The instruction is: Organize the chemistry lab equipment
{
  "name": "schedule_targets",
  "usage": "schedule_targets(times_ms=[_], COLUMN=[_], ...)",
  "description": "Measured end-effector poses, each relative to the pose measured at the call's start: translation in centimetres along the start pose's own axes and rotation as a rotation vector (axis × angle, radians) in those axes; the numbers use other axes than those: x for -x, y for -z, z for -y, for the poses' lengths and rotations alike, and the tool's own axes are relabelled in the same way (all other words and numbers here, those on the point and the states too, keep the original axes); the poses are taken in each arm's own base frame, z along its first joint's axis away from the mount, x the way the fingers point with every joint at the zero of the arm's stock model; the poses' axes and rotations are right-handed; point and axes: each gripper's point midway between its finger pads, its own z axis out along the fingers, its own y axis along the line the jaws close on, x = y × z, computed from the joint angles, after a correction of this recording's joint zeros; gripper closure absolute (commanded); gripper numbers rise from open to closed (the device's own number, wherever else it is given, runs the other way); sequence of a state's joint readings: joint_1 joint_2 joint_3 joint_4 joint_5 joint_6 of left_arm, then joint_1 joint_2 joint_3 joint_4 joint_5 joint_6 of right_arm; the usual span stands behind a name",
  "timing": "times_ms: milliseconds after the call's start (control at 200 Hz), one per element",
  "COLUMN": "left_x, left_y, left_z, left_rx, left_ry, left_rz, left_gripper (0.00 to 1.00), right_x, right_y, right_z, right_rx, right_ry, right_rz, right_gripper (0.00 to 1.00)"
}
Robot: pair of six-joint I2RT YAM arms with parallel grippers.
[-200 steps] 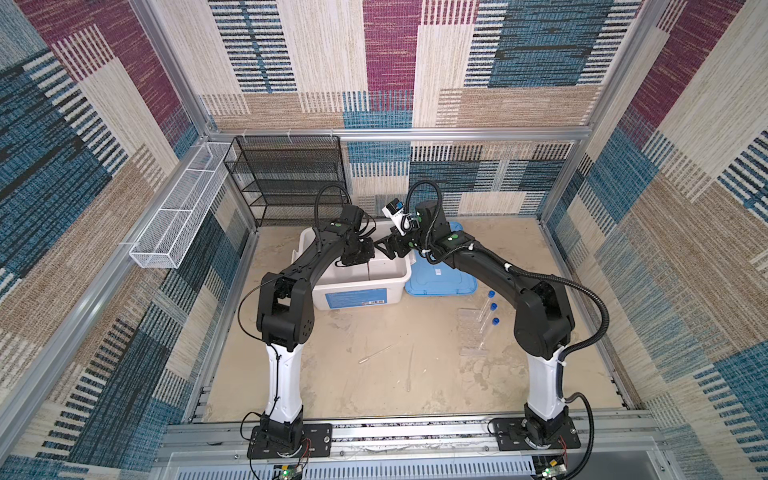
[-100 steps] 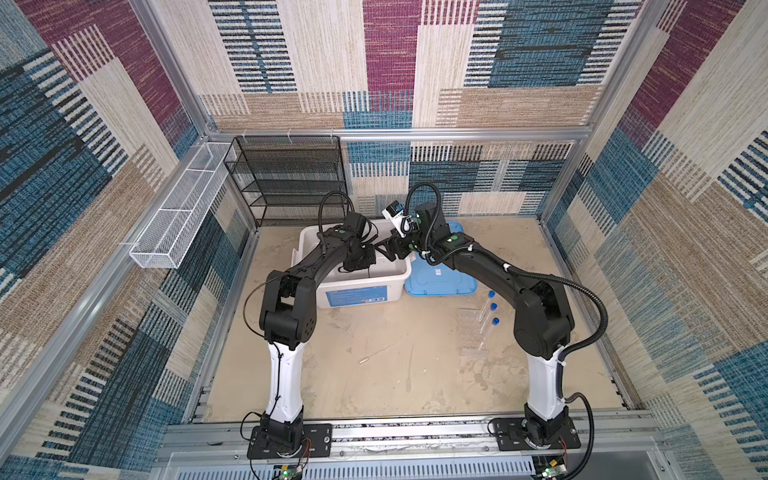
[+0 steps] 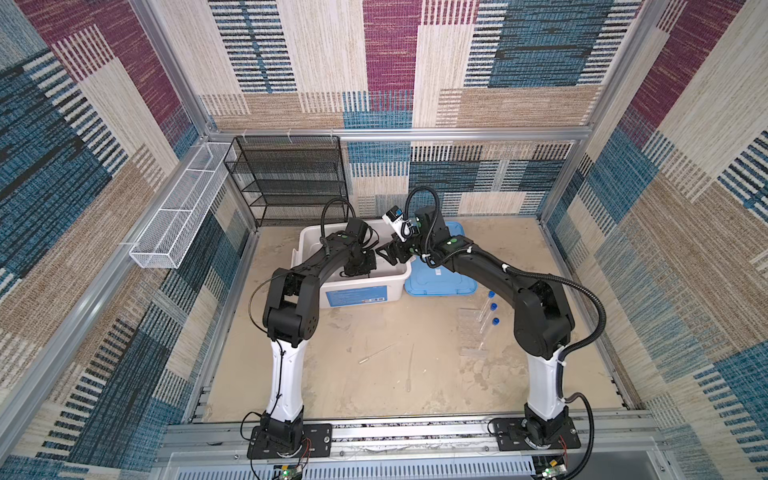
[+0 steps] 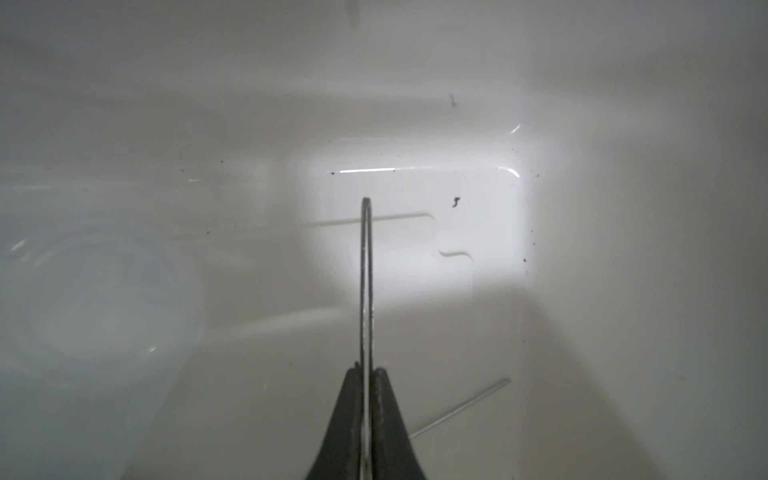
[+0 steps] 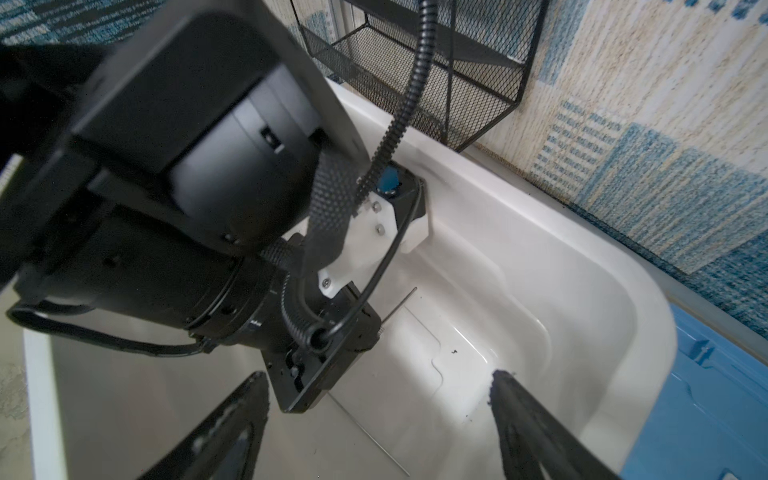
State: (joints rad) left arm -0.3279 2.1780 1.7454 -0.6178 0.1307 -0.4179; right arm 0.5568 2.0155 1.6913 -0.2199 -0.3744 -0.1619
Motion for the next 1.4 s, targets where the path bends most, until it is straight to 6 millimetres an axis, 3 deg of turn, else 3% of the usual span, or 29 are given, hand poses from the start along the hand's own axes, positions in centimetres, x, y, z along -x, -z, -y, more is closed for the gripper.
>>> schedule_targets(times_ms=[245,576,676,826,1022,1127,1177,1272,1402], left_x=[-0.3,-0.2,0.2,2.1,3.7,3.5,3.1,1.3,-2.1], left_y=[-0.6,-0.7,0.1,4.1,10.9,14.4,15.9,19.0,24.5], left_z=[-0.1,-0.1,0.3,2.0,4.9,6.1,6.5,7.3,7.7], left_rx=[0.005,0.004,-0.003,-0.054,-0.155,-0.203,-0.219,-0.256,-0.312], left_ry=[-0.005,-0.016,-0.023,-0.036,-0.066,-0.085,-0.096,-0.157,-0.285], left_rz=[-0.012,-0.012,0.003,0.08,0.19,0.238,0.256,0.283,0.355], left_gripper=[0.76,0.72,0.67,0.51,0.15,0.02,0.01,0.01,0.04], right_x=[0.1,0.2,0.5,2.2,4.7,5.5,5.9,6.3,4.6], right_y=[0.0,0.0,0.2,1.7,4.8,7.0,8.3,10.9,13.9], right_z=[0.0,-0.1,-0.1,-0.6,-1.8,-2.7,-3.2,-4.1,-4.7], right_rx=[0.001,0.002,0.001,0.001,0.011,0.015,0.018,0.007,-0.023], right_ry=[0.024,0.027,0.029,0.033,0.018,-0.003,-0.006,-0.014,-0.047], right_rz=[-0.003,0.0,0.006,0.046,0.128,0.165,0.188,0.227,0.227], right_gripper=[0.15,0.15,0.15,0.14,0.13,0.07,0.0,0.01,0.01])
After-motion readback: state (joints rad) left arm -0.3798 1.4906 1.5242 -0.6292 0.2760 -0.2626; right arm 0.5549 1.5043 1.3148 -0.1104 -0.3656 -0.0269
